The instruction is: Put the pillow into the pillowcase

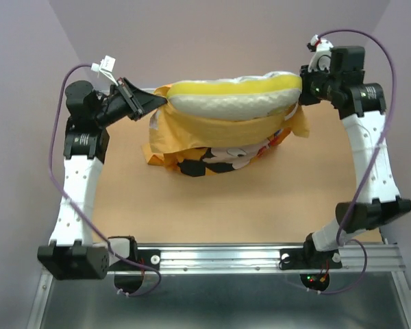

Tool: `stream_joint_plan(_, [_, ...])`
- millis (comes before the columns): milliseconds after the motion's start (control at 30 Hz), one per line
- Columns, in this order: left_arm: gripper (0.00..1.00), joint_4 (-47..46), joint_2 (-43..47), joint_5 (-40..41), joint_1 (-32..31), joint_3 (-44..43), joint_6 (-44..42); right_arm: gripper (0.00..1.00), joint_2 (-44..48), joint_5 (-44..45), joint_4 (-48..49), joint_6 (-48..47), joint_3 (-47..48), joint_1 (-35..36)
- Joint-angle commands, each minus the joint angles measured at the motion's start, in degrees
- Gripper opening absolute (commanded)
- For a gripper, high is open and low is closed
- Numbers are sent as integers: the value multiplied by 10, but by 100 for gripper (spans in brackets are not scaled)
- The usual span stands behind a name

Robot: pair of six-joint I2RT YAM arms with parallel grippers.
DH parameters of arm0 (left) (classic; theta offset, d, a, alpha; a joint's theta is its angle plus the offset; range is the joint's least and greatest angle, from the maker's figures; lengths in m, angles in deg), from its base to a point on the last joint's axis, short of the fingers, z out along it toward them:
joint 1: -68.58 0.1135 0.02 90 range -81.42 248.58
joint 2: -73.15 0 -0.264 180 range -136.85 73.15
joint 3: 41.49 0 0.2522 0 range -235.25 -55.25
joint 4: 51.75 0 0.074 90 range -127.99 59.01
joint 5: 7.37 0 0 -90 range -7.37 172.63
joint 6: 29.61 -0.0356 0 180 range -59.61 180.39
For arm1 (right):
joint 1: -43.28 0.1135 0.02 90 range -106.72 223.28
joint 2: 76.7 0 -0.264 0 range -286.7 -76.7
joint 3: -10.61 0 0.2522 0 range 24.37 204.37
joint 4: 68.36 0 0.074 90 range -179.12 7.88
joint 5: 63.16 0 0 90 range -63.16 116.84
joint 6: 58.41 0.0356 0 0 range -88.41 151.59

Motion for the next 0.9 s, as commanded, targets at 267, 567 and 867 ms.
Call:
stream_joint_plan(267, [0, -211, -108, -35, 200, -306, 71, 1, 26, -12, 218, 188, 108, -185])
stream_joint_plan(567, [0, -240, -88, 11, 185, -327, 89, 1, -47, -30, 124, 181, 262, -204])
stream_joint_plan(867, [0, -124, -73, -48, 23, -46, 117, 1, -34, -193, 0, 97, 15, -110])
